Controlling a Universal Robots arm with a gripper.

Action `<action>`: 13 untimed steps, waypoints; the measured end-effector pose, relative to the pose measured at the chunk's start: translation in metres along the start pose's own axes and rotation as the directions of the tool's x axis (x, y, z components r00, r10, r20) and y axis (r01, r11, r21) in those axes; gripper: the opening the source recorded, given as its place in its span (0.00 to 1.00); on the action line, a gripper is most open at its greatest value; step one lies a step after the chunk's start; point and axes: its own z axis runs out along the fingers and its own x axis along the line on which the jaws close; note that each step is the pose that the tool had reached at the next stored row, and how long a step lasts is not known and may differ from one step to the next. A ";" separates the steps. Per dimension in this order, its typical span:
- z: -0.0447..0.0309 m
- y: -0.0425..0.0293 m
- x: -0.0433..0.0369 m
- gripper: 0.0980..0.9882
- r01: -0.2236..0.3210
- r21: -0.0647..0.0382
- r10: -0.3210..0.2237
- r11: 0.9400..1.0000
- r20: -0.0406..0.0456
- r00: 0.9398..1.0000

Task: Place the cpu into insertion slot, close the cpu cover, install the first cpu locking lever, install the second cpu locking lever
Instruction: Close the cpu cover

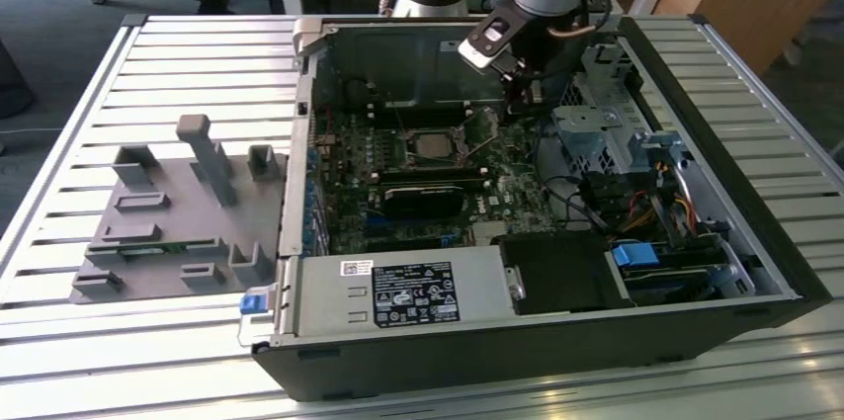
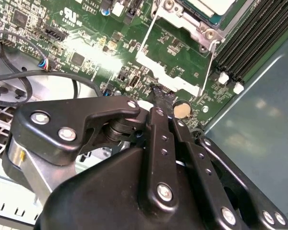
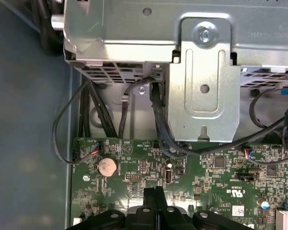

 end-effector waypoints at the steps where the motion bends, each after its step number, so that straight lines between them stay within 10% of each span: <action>1: 0.0003 -0.0016 0.0000 0.01 0.000 0.000 0.000 1.000 0.000 1.000; 13: 0.0022 -0.0180 0.0002 0.01 0.001 0.000 -0.001 1.000 0.000 1.000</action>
